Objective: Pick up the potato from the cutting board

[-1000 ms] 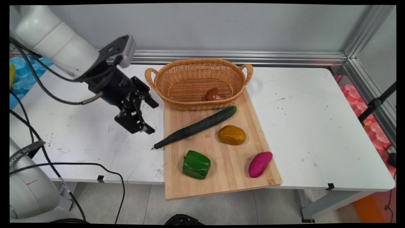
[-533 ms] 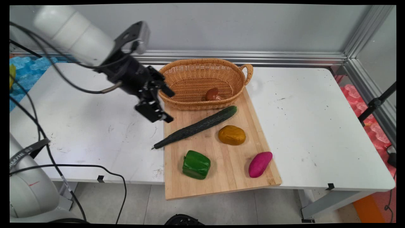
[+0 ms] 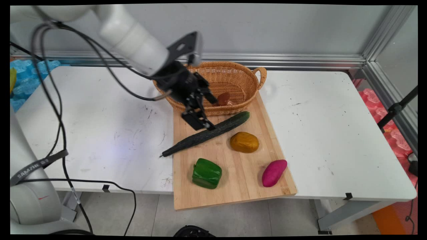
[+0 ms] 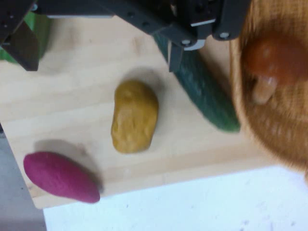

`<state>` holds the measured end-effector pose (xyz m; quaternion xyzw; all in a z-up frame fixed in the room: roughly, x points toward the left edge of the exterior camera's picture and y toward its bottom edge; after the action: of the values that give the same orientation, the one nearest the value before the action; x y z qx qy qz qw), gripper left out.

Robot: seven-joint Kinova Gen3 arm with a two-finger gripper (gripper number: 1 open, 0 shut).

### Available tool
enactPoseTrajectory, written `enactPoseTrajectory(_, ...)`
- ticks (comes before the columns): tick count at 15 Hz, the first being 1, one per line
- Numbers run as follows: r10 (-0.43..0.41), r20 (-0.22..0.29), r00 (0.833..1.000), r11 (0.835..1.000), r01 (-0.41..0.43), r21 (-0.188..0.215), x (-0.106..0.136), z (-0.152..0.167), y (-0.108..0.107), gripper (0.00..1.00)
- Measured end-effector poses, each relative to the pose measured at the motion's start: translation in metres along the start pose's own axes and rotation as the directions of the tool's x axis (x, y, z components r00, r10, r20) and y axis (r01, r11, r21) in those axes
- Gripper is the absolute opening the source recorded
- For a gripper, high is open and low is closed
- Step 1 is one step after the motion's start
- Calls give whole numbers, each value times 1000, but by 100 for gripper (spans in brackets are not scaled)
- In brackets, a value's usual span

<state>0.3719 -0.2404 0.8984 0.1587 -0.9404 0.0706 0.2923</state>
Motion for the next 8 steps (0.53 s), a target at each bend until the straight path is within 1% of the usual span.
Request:
enactPoseTrajectory(4, 72, 15, 997, 997, -71, -28, 19, 46, -10, 100)
enactPoseTrajectory(8, 118, 38, 992, 992, -116, -49, 29, 83, -19, 100)
